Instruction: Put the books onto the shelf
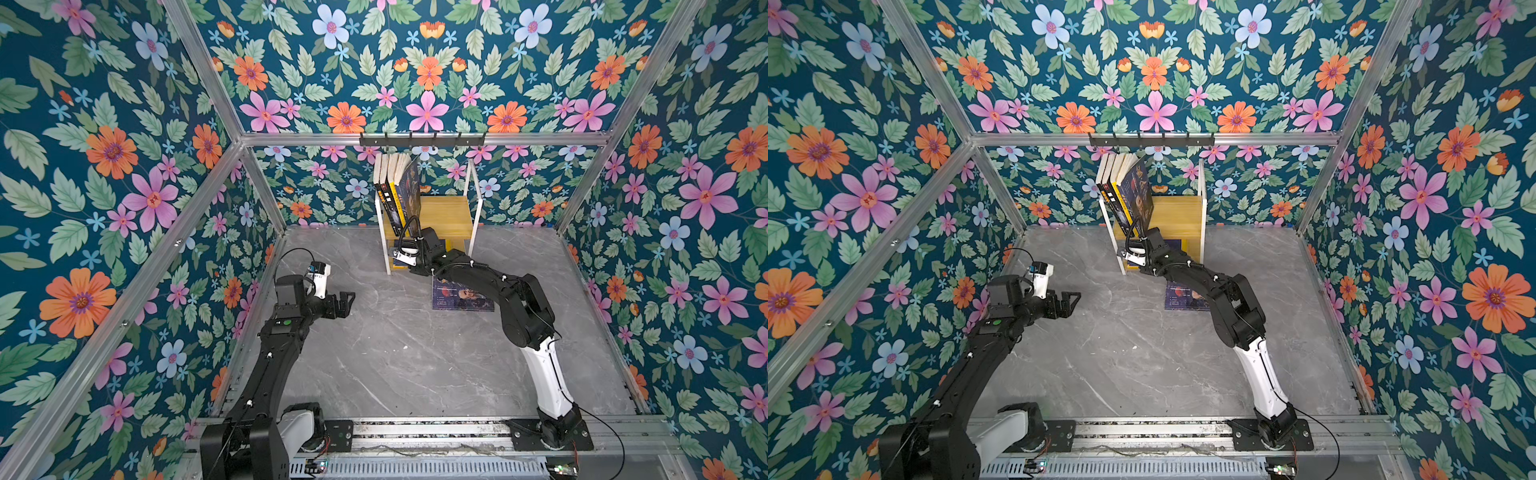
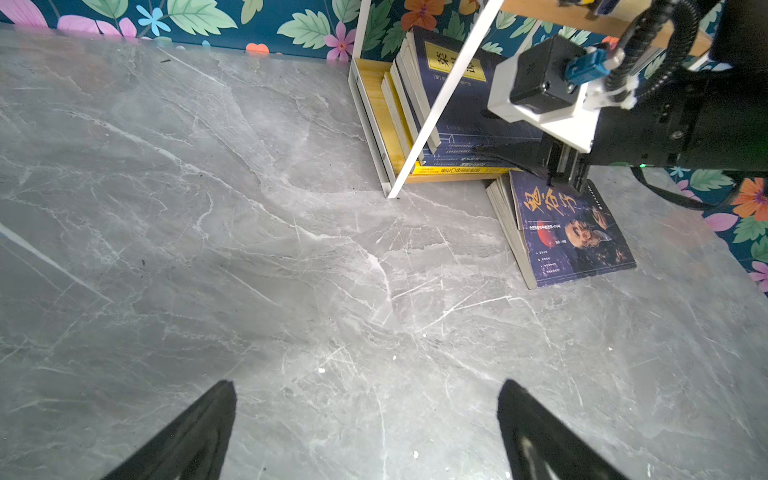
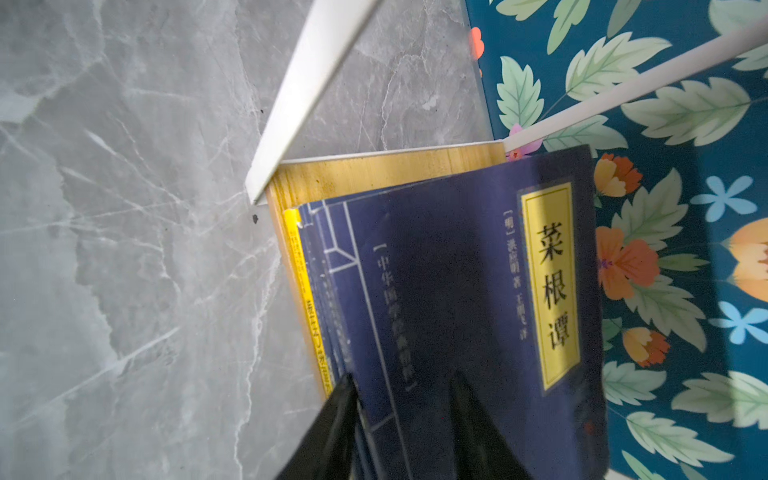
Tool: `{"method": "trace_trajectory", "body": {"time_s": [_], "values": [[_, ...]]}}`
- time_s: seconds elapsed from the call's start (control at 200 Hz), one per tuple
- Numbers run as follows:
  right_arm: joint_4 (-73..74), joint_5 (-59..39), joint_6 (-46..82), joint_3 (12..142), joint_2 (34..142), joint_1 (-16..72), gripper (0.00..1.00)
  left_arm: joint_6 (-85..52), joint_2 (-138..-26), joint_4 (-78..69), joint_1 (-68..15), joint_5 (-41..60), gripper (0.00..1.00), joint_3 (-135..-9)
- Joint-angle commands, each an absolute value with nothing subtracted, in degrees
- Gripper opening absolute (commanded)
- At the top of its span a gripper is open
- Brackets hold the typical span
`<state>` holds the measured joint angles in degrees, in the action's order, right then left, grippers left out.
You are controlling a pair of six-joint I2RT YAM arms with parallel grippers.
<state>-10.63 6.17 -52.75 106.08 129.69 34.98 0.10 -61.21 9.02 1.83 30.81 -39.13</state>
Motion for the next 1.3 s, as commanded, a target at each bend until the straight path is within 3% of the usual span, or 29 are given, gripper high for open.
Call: {"method": "trace_trajectory", "body": {"time_s": [0.0,0.145,0.405,0.85,1.295], "values": [[-9.9,6.6,-53.0,106.1,128.7,35.0,0.37,0.0,-61.2,8.4,2.0,30.9,1.00,-39.1],[-9.9,6.6,-53.1,106.0,128.8,34.9,0.37,-0.1,-61.1,8.4,2.2,31.0,1.00,-39.1],[-9.0,6.3,-54.0,101.5,125.1,34.3,0.46,-0.3,-61.1,8.4,2.3,31.1,1.00,-39.2],[-5.5,4.2,-54.3,91.1,118.6,30.1,0.47,-0.6,-61.2,8.3,2.6,31.3,1.00,-39.1],[-5.3,3.9,-54.6,90.6,119.2,28.4,0.46,-0.6,-61.3,8.2,3.0,31.3,1.00,-38.9]]}}
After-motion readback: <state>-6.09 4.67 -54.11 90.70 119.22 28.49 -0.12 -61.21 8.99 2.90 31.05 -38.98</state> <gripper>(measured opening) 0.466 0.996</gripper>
